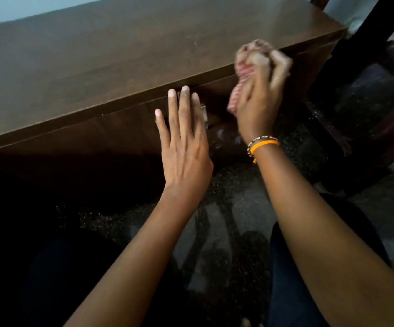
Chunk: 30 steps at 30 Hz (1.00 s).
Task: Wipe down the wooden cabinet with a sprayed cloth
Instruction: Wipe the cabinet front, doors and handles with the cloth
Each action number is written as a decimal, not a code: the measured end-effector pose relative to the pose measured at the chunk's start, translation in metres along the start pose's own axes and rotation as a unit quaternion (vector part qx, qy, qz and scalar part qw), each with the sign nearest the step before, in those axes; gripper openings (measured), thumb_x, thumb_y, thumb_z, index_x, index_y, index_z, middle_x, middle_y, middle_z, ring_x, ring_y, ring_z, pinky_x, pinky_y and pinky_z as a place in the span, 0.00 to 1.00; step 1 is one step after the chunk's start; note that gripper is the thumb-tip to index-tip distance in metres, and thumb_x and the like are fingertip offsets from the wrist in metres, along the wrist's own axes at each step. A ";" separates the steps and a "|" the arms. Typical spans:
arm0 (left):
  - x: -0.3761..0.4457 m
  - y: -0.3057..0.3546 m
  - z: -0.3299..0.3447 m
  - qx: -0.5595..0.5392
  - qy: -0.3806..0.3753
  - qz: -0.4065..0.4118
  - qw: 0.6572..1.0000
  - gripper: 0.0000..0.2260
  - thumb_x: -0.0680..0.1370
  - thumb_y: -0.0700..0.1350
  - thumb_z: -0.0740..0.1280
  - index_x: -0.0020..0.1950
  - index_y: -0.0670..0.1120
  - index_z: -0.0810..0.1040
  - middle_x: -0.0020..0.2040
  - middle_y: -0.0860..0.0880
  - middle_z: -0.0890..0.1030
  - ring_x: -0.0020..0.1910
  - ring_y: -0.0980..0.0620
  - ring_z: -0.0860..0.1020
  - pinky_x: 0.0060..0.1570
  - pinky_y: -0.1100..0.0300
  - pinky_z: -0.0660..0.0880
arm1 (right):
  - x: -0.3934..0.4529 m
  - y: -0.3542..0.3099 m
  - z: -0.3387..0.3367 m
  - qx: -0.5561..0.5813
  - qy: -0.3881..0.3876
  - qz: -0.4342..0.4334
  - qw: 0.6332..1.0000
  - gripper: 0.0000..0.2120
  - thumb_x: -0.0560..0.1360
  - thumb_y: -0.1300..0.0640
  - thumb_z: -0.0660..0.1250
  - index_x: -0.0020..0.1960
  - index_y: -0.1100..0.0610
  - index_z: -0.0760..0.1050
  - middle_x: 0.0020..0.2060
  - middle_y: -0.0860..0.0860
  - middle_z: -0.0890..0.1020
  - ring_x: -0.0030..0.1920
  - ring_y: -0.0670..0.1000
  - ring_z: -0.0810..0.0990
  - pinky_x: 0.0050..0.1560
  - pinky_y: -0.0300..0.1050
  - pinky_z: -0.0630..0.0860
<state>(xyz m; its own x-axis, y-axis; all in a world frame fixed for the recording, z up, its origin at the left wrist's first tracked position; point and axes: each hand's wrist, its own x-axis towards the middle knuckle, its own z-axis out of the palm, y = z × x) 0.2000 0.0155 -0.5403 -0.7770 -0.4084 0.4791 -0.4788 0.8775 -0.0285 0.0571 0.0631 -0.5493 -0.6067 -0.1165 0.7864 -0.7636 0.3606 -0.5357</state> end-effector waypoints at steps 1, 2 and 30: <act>0.003 0.004 0.002 0.005 -0.006 0.016 1.000 0.33 0.71 0.35 0.61 0.75 0.37 0.55 0.76 0.38 0.55 0.75 0.38 0.51 0.71 0.44 0.43 | 0.004 0.013 -0.001 0.003 0.053 0.045 0.998 0.18 0.70 0.67 0.56 0.58 0.59 0.72 0.59 0.59 0.72 0.59 0.56 0.71 0.63 0.43 0.67; 0.006 0.008 0.003 0.011 -0.011 0.030 0.999 0.33 0.71 0.36 0.61 0.75 0.37 0.53 0.76 0.38 0.54 0.76 0.39 0.51 0.71 0.44 0.42 | 0.017 0.019 -0.008 -0.003 0.105 0.091 0.990 0.18 0.69 0.70 0.56 0.56 0.63 0.74 0.57 0.62 0.73 0.58 0.55 0.73 0.62 0.38 0.67; 0.034 0.053 0.018 0.150 0.051 0.024 0.987 0.33 0.77 0.45 0.61 0.76 0.37 0.48 0.76 0.40 0.57 0.75 0.43 0.56 0.72 0.48 0.50 | 0.042 0.062 0.007 0.120 0.297 0.302 0.898 0.21 0.71 0.71 0.58 0.63 0.70 0.72 0.54 0.61 0.70 0.56 0.55 0.71 0.62 0.23 0.57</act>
<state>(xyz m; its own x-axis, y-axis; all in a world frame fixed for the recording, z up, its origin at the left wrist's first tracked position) 0.1410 0.0442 -0.5411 -0.7639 -0.3264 0.5567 -0.5536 0.7747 -0.3055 -0.0176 0.0738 -0.5519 -0.7554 0.5732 0.3175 -0.4039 -0.0257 -0.9144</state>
